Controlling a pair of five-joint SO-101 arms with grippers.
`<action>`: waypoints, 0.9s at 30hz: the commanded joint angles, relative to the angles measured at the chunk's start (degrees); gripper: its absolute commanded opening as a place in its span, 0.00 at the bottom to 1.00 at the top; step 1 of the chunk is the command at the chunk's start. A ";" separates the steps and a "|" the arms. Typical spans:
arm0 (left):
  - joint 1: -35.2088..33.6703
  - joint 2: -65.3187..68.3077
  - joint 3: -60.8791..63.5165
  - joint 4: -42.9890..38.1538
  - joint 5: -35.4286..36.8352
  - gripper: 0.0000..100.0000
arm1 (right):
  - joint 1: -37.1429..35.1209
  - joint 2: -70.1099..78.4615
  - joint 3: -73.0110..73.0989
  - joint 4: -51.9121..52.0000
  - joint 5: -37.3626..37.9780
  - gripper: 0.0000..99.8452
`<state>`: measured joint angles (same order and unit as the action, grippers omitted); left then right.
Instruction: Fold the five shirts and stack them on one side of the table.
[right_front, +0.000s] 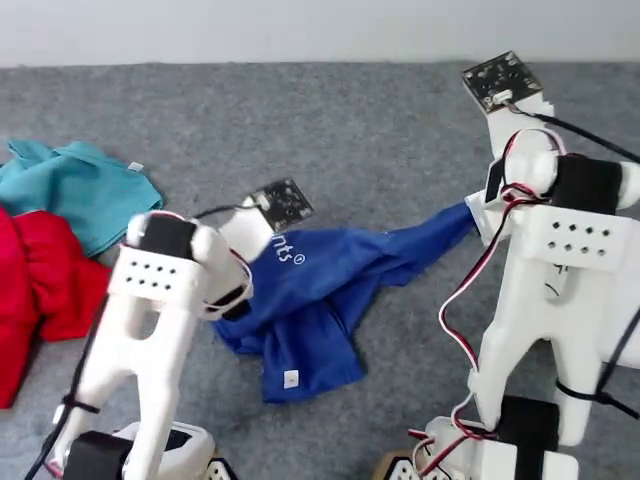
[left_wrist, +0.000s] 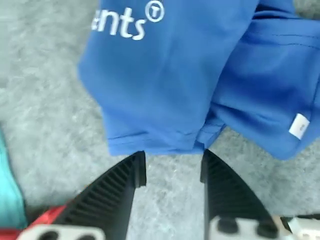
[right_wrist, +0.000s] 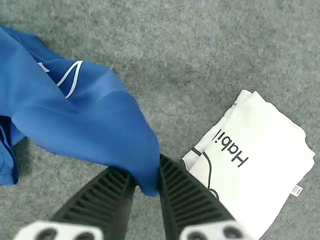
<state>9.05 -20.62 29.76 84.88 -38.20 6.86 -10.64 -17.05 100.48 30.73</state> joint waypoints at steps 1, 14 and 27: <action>0.62 2.64 2.42 -4.92 -0.44 0.18 | 0.75 -0.13 -2.11 0.84 0.18 0.01; 1.67 19.25 -3.56 -5.80 -0.35 0.18 | 0.84 -0.13 -2.02 0.84 0.18 0.01; 0.62 29.27 -3.82 -13.27 4.04 0.18 | 0.84 0.04 -2.02 0.84 0.18 0.01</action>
<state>10.37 8.31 28.00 72.66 -34.86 6.86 -10.46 -17.05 100.48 30.73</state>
